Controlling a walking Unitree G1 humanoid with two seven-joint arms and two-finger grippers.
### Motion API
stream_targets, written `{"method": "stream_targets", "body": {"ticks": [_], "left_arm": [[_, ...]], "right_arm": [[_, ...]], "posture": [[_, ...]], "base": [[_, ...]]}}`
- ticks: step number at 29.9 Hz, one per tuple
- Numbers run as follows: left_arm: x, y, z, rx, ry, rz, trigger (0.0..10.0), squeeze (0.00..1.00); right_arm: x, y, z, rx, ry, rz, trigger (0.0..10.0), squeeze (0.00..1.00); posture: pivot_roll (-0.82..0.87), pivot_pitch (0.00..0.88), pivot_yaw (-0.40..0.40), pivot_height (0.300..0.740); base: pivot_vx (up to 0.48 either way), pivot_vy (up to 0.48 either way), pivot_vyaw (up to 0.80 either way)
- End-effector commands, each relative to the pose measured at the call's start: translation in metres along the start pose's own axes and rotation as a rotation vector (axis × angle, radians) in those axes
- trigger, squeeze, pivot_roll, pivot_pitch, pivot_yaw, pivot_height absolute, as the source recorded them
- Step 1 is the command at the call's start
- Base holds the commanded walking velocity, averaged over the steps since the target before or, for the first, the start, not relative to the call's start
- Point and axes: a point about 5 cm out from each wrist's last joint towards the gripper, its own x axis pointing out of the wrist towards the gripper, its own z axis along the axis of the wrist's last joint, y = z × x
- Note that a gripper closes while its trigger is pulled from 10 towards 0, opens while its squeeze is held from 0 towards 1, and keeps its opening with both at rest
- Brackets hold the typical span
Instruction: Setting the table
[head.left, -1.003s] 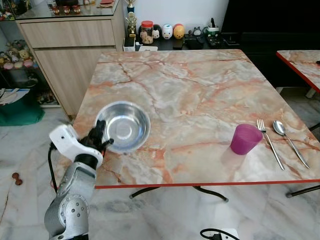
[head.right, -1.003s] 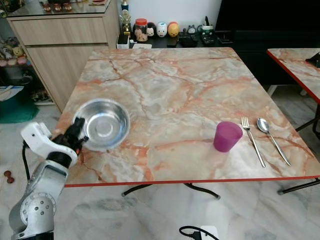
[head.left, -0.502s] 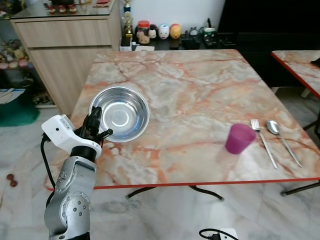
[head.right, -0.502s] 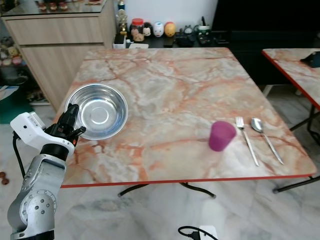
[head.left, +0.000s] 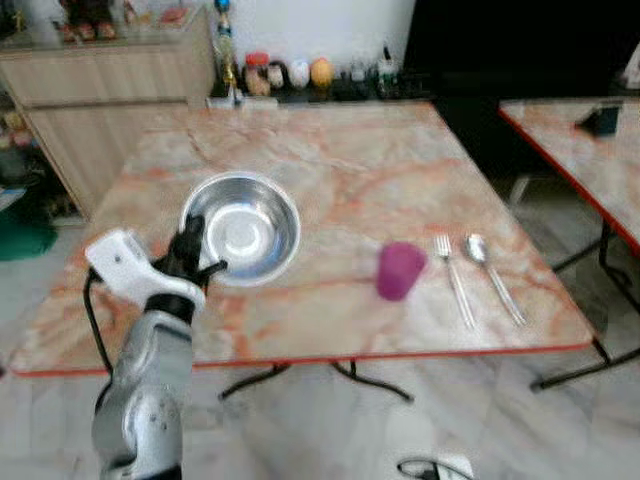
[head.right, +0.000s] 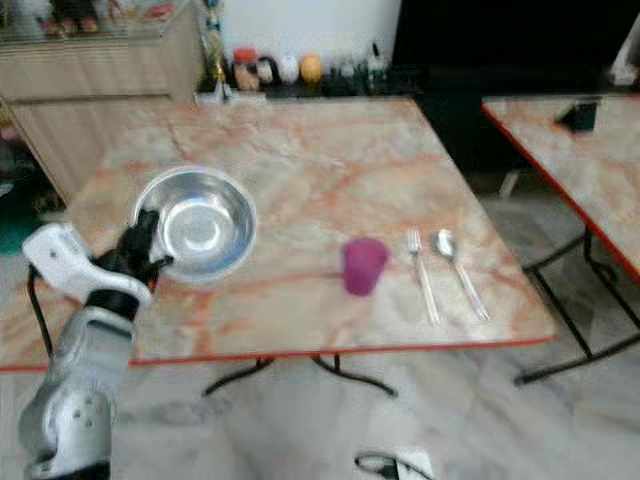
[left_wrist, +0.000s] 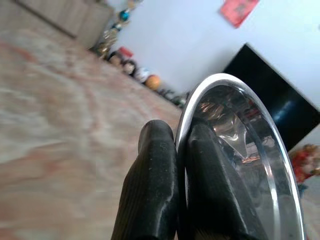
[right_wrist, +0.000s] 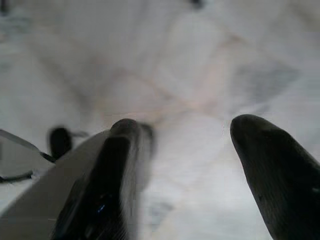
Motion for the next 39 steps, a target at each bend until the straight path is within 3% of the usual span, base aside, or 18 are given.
{"method": "stream_targets", "body": {"ticks": [1,39], "left_arm": [[-0.0012,-0.0009,0.0001,-0.028,-0.01,0.009,10.0,0.0],[-0.0002,-0.0007,-0.0018,-0.007,0.003,0.012,10.0,0.0]], "right_arm": [[0.0018,0.0075,0.0044,-0.003,-0.012,0.018,10.0,0.0],[0.0023,0.0071,0.0067,-0.018,-0.015,0.009,10.0,0.0]], "posture": [[0.02,0.0,-0.002,0.74],[0.02,0.0,-0.008,0.74]], "base": [[0.0,-0.472,0.0],[0.0,-0.452,0.0]]}}
